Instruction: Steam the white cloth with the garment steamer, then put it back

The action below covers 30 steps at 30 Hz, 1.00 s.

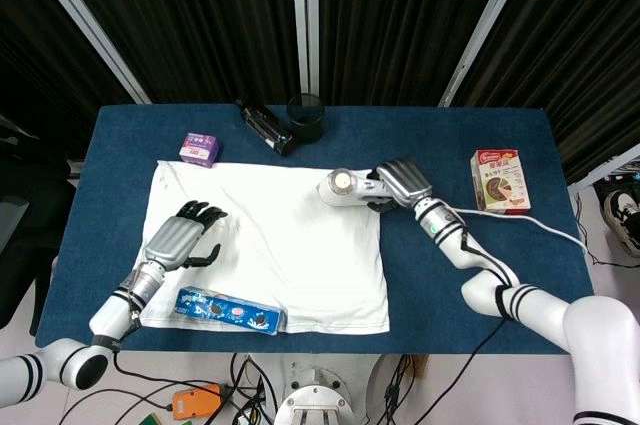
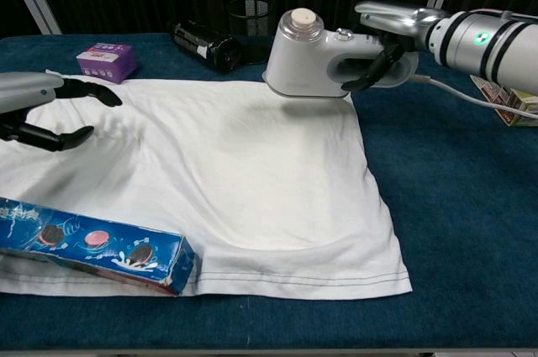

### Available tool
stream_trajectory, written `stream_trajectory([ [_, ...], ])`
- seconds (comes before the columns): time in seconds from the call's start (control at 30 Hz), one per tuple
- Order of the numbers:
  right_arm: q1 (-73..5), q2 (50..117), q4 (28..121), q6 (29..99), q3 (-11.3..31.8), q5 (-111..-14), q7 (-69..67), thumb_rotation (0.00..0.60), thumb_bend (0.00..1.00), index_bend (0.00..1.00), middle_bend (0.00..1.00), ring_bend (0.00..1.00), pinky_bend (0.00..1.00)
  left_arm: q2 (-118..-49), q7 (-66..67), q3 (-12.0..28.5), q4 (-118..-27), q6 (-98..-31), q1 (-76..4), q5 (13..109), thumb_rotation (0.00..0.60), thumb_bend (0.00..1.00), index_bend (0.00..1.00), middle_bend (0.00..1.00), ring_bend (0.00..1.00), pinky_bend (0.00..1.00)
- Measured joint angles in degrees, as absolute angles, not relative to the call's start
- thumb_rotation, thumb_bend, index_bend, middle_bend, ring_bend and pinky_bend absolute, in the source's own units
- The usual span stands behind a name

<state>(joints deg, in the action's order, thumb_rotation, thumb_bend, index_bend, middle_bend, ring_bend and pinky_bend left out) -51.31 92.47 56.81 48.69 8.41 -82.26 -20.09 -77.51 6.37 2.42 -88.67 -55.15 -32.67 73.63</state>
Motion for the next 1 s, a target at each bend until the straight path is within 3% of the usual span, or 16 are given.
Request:
stream_trajectory([
  [0.13,-47.6,85.9,63.6,51.0,7.1,-82.3,-20.0,0.6,0.58,1.0,0.88,0.89,0.8,-75.6,3.9,3.3,-89.3,-59.4,-30.9,74.6,0.331,0.42,0.13,0.11,0.03,0.0],
  [0.37,-40.8,75.9,71.7,50.8,1.8,-81.3,-19.4,0.6,0.54,1.0,0.88,0.79,0.69,-71.1,0.7,4.4,-90.7,-64.9,-26.9,74.7,0.333,0.42,0.13,0.11,0.03,0.0],
  [0.5,-39.6,75.7,70.9,49.7,0.8,-81.0,-19.7,0.6,0.44,0.98,0.86,0.75,0.65,-70.2,-0.1,4.7,-91.3,-66.4,-25.4,74.0,0.331,0.42,0.13,0.11,0.03,0.0],
  [0.73,-39.4,79.7,65.2,49.6,0.6,-82.9,-23.0,0.6,0.42,0.93,0.82,0.71,0.6,-69.7,0.1,4.8,-92.1,-66.8,-24.3,73.6,0.333,0.42,0.13,0.11,0.03,0.0],
  [0.8,-39.5,80.6,64.0,49.2,0.4,-83.6,-24.0,0.6,0.4,0.86,0.77,0.67,0.58,-69.7,0.2,4.7,-92.2,-66.8,-24.2,73.7,0.332,0.42,0.13,0.11,0.03,0.0],
  [1.0,-39.4,80.4,64.0,48.7,0.4,-83.8,-23.0,0.6,0.19,0.47,0.47,0.35,0.41,-69.7,0.3,5.0,-91.9,-66.6,-24.0,73.6,0.333,0.41,0.13,0.11,0.03,0.0],
])
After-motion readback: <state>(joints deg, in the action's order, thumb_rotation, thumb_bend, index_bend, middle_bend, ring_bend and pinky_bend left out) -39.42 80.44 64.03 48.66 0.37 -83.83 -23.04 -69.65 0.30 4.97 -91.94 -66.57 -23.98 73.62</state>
